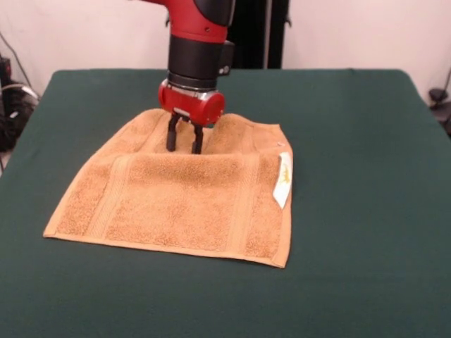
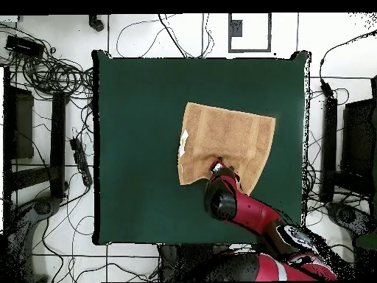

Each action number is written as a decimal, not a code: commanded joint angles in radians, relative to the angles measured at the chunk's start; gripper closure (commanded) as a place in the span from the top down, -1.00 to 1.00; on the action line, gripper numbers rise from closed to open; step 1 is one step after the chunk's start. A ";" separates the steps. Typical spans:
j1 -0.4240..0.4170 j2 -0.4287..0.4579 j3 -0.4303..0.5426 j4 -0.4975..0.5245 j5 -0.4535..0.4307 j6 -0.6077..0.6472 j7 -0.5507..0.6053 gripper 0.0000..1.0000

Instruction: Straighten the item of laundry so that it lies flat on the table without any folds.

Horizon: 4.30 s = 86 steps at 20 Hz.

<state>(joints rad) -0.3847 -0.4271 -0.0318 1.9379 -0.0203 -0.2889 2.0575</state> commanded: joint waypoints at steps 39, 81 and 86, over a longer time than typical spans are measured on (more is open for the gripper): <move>-0.312 -0.153 0.108 0.058 -0.404 0.277 0.089 1.00; -0.118 0.074 0.165 -0.252 -0.157 0.289 0.159 1.00; -0.118 0.086 0.171 -0.252 -0.146 0.285 0.148 1.00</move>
<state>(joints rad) -0.5652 -0.4263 0.0146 1.7271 -0.2321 -0.0191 2.0573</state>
